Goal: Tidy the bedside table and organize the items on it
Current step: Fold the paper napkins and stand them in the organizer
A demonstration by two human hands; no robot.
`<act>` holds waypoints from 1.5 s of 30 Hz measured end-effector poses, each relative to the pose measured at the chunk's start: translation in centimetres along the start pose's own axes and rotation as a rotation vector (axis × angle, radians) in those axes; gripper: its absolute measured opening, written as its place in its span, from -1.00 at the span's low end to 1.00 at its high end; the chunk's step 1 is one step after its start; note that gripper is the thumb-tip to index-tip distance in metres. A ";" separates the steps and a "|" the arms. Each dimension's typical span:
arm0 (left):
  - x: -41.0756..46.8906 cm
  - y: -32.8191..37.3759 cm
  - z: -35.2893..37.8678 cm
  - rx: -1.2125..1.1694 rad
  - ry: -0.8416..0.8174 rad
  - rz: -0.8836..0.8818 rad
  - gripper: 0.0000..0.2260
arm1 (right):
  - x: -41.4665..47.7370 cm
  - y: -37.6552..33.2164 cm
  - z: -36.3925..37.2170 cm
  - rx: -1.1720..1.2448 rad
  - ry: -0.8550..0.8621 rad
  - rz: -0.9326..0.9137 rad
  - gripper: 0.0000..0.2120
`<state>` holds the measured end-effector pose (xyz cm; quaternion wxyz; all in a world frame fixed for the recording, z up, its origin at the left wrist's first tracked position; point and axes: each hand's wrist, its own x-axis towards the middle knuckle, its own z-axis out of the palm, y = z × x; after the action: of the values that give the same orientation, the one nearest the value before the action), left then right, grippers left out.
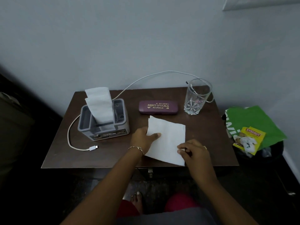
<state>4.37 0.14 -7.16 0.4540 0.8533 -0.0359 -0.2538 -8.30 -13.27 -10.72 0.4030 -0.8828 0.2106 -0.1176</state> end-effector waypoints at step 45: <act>-7.0 -2.7 2.1 -0.269 0.225 0.233 -0.69 | -2.6 -9.1 3.6 0.234 0.077 0.190 -0.65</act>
<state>-3.13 2.17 -7.43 0.5915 0.7980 -0.0489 -0.1051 -6.75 -4.30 -6.20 0.5040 -0.8008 0.2934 -0.1364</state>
